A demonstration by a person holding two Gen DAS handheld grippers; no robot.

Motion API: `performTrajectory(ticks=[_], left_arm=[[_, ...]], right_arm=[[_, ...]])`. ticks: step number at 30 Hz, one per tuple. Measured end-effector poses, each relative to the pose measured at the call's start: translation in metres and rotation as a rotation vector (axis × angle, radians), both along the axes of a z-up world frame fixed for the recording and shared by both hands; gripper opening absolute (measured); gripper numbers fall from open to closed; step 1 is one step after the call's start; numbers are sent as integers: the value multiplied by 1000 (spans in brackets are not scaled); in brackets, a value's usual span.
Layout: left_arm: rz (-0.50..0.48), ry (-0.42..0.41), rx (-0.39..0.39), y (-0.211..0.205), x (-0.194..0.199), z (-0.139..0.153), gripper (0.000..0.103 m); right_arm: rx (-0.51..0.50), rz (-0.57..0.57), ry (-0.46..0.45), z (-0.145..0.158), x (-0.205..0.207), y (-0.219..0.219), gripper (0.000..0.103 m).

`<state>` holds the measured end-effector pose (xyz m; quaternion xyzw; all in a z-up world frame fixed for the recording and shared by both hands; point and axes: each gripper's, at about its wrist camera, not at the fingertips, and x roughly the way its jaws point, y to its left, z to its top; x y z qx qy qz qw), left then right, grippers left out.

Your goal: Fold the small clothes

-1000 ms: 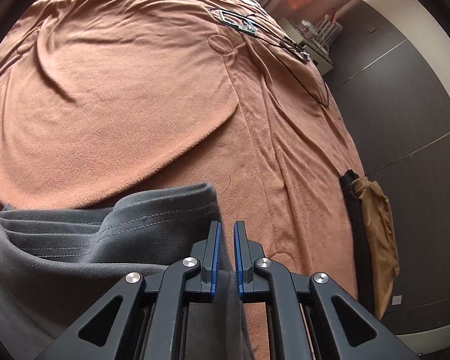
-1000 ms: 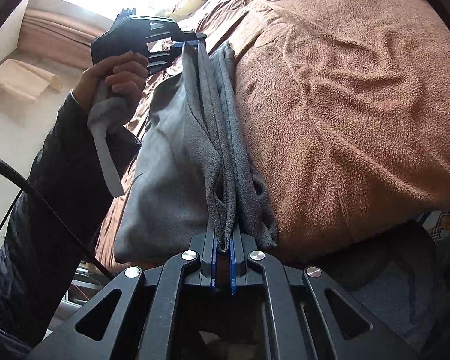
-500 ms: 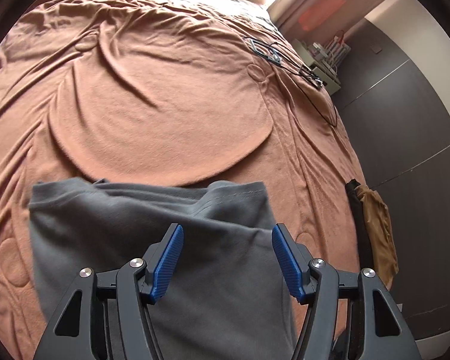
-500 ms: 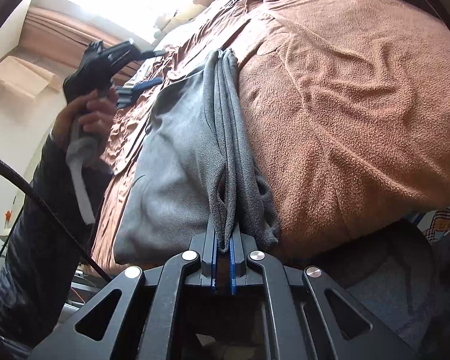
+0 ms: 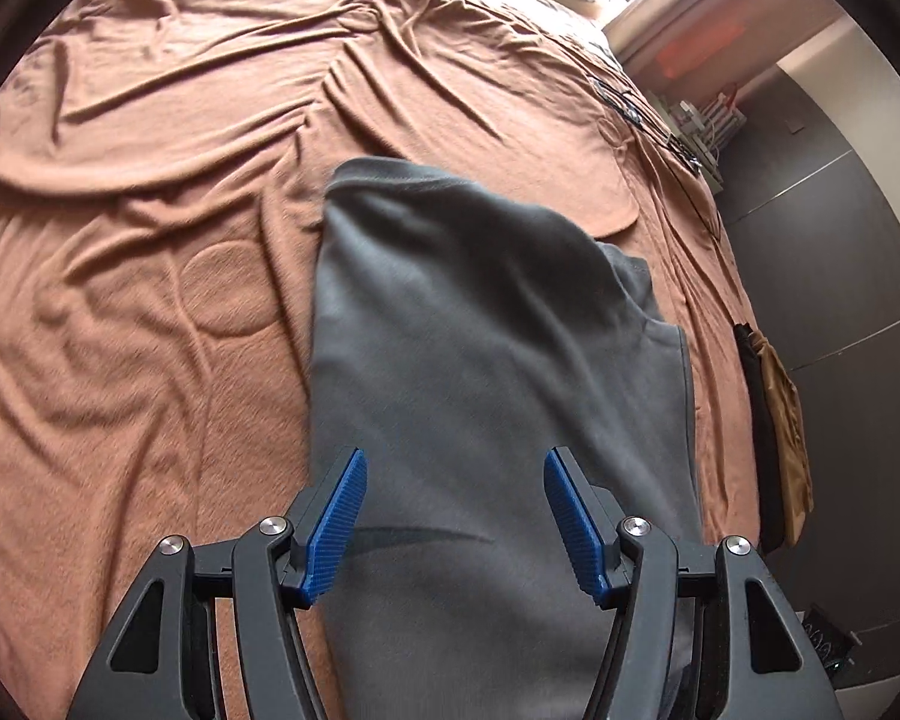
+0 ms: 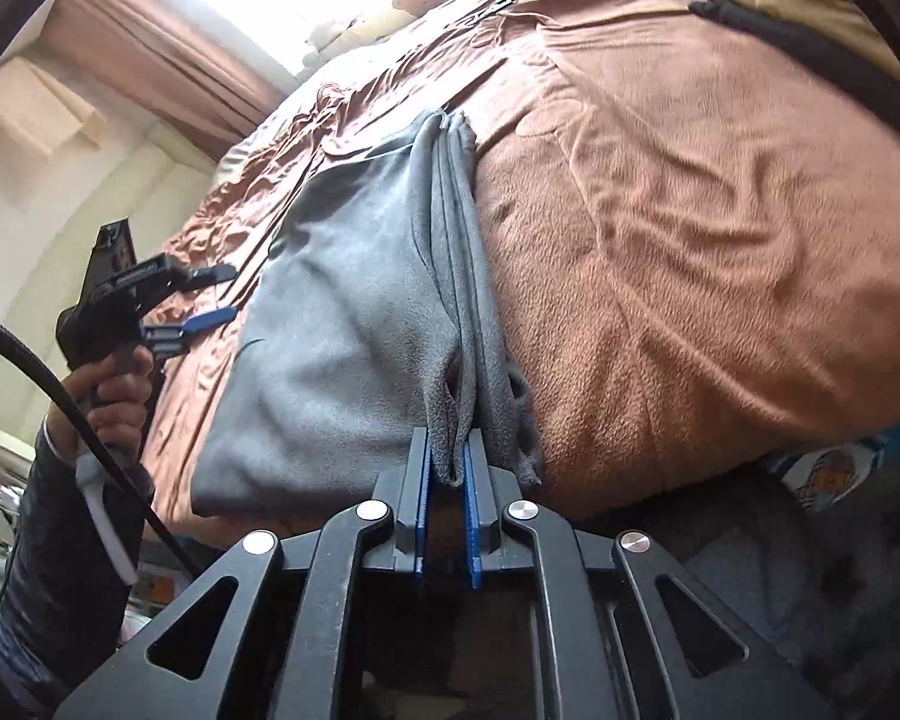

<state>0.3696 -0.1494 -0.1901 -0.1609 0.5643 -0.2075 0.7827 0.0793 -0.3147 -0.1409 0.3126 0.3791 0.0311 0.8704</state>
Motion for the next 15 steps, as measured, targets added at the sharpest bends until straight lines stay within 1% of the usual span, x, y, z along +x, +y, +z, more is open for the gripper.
performTrajectory(ticks=[2, 4, 5, 8, 11, 13, 15], left_arm=[[15, 5, -9, 10, -10, -3, 63], [28, 7, -14, 18, -20, -5, 63], [33, 11, -22, 21, -25, -6, 63], [37, 28, -41, 28, -41, -10, 63], [43, 35, -49, 32, -56, -14, 62], [39, 45, -58, 34, -66, -20, 58], [48, 63, -78, 35, -74, -26, 53]], right_arm=[[-41, -10, 2, 8, -1, 2, 21], [-68, -12, -1, 14, -1, 2, 51], [-75, -16, -7, 17, -2, 2, 55], [-89, -17, -18, 22, 1, 0, 56], [-115, -7, -3, 21, 10, 2, 56], [-112, 15, -1, 20, 18, 4, 56], [-133, 31, 5, 19, 27, 7, 56]])
